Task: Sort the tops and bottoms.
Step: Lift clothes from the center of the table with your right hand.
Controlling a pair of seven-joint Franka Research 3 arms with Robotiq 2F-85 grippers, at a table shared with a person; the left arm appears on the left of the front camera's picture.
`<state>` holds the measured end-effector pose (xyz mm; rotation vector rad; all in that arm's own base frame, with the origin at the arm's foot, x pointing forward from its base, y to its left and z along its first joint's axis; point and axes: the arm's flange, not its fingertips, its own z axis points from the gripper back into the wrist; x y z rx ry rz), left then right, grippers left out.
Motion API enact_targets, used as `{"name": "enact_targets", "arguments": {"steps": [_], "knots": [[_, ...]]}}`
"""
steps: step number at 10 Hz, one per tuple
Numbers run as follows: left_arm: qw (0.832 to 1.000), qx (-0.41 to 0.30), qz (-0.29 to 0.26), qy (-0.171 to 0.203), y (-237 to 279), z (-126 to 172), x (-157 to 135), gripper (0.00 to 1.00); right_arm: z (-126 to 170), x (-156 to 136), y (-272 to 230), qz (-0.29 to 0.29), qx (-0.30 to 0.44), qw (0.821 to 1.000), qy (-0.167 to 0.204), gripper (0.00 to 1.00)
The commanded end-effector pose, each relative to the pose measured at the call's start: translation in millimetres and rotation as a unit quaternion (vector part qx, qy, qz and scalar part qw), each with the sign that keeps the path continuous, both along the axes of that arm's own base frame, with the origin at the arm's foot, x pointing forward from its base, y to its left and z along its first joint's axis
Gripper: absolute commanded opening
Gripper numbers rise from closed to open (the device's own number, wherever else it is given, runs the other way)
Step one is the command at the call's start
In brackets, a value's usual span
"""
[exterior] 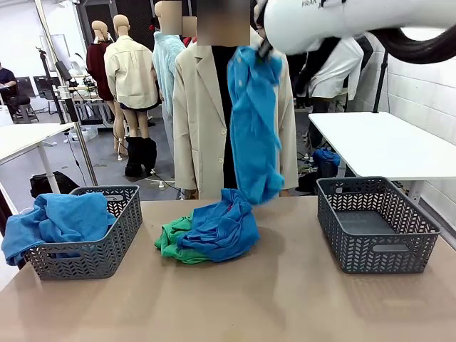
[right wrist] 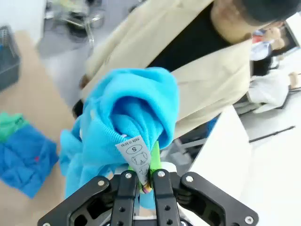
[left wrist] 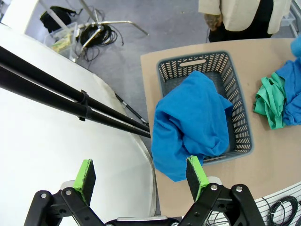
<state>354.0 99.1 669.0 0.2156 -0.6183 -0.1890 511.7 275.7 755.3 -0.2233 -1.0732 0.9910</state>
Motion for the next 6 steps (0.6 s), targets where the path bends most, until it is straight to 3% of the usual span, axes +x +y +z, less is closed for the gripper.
{"name": "enact_targets", "arguments": {"steps": [1, 2, 4, 6], "knots": [[1.000, -0.005, 0.001, 0.002, 1, 3, 1, 1.00, 63, 4, 60, -0.040, -0.013, 0.997, -0.062, 0.00], [1.000, -0.005, 0.001, 0.002, 1, 3, 1, 1.00, 92, -9, 78, -0.052, -0.016, 0.995, -0.087, 0.00], [1.000, -0.005, 0.001, 0.002, 1, 3, 1, 1.00, 122, -19, 109, -0.075, -0.036, 0.988, -0.127, 0.00], [1.000, -0.005, 0.001, 0.002, 1, 3, 1, 1.00, 133, -17, 120, -0.080, -0.027, 0.989, -0.124, 0.00]]}}
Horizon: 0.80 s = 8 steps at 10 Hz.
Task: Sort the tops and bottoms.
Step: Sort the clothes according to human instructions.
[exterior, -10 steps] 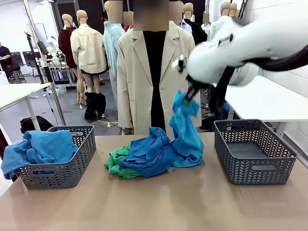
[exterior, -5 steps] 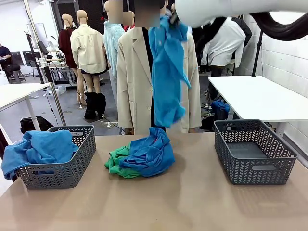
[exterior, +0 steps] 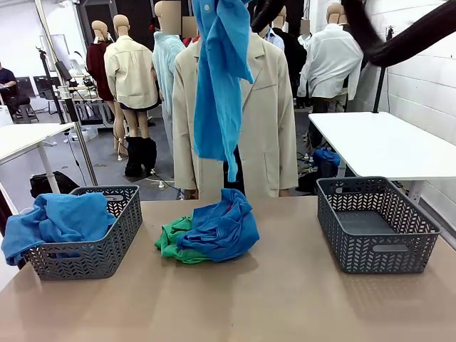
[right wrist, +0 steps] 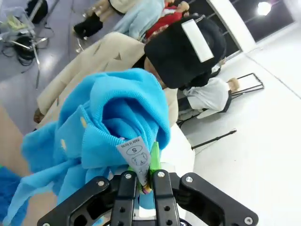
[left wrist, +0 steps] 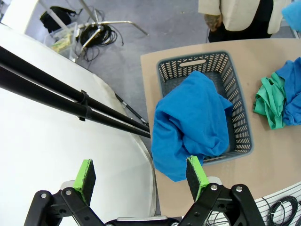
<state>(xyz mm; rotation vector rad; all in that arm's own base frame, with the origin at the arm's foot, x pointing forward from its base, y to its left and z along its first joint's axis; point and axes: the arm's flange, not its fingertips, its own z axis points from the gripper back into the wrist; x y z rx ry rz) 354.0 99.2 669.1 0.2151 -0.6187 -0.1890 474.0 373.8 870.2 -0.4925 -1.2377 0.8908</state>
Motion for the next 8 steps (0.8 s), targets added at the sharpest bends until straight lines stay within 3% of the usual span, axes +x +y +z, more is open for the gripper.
{"name": "enact_targets", "arguments": {"steps": [1, 2, 8], "knots": [[1.000, -0.005, 0.001, 0.002, 1, 3, 1, 1.00, 19, 17, 21, 0.009, 0.014, 1.000, 0.019, 0.00], [1.000, -0.005, 0.001, 0.002, 1, 3, 1, 1.00, 0, 0, 0, 0.000, 0.000, 1.000, 0.000, 0.00], [1.000, -0.005, 0.001, 0.002, 1, 3, 1, 1.00, 0, 0, 0, 0.000, 0.000, 1.000, 0.000, 0.00]]}}
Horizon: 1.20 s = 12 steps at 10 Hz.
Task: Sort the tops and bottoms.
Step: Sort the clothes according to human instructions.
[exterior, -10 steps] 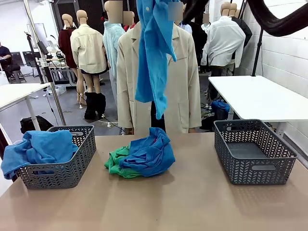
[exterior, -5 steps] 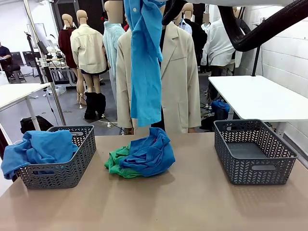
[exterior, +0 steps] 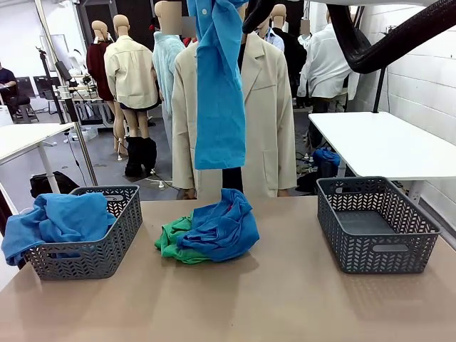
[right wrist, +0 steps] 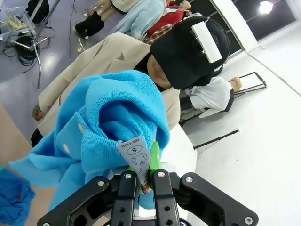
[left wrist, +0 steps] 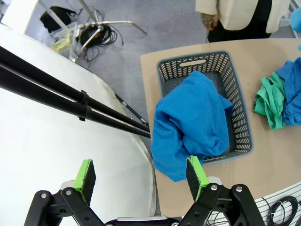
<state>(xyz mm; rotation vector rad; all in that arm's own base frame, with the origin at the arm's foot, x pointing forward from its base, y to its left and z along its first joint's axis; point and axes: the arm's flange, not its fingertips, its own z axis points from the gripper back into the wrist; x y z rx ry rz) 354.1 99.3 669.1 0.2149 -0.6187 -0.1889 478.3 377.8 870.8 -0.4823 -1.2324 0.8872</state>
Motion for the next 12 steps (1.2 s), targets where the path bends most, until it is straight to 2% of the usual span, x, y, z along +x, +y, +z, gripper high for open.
{"name": "enact_targets", "arguments": {"steps": [1, 12], "knots": [[1.000, -0.005, 0.001, 0.002, 0.6, 2.8, 1.5, 1.00, -0.7, -4.3, -4.0, 0.000, -0.004, 1.000, -0.004, 0.00], [1.000, -0.005, 0.001, 0.002, 0.6, 2.8, 1.5, 1.00, -0.7, -4.3, -4.0, 0.000, -0.004, 1.000, -0.004, 0.00]]}}
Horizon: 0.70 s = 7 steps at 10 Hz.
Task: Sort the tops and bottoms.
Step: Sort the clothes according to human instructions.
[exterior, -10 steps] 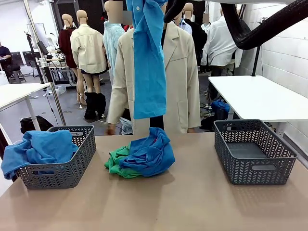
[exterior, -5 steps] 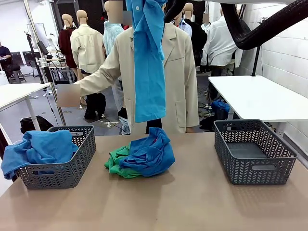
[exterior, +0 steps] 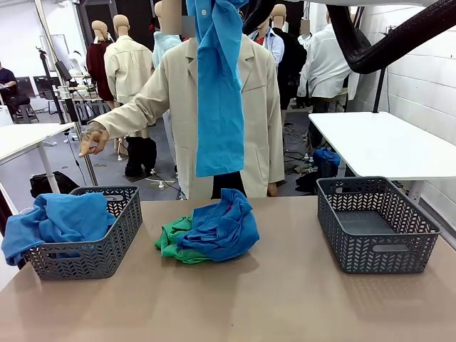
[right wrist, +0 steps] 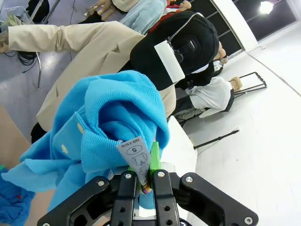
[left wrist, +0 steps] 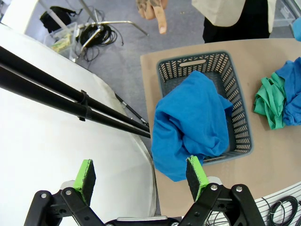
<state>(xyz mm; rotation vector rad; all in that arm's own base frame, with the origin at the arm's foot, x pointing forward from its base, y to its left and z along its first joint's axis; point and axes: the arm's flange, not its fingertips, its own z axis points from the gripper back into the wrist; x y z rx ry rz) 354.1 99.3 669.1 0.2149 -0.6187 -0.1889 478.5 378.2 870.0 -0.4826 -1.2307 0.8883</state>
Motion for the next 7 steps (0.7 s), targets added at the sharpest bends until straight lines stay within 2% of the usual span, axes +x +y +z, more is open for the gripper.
{"name": "enact_targets", "arguments": {"steps": [1, 3, 6, 7], "knots": [[1.000, -0.005, 0.001, 0.002, 1, 3, 1, 1.00, 0, -5, -4, 0.000, -0.003, 1.000, -0.005, 0.00], [1.000, 0.000, 0.000, 0.000, 0, 0, 0, 1.00, 0, -5, -4, 0.000, -0.003, 1.000, -0.005, 0.00], [0.998, 0.002, 0.048, -0.043, 39, 25, -19, 1.00, 0, 0, 0, 0.000, 0.000, 1.000, 0.000, 0.00], [0.994, 0.012, 0.076, -0.072, 61, 38, -33, 1.00, -1, 6, 23, -0.007, 0.030, 0.999, 0.011, 0.00]]}}
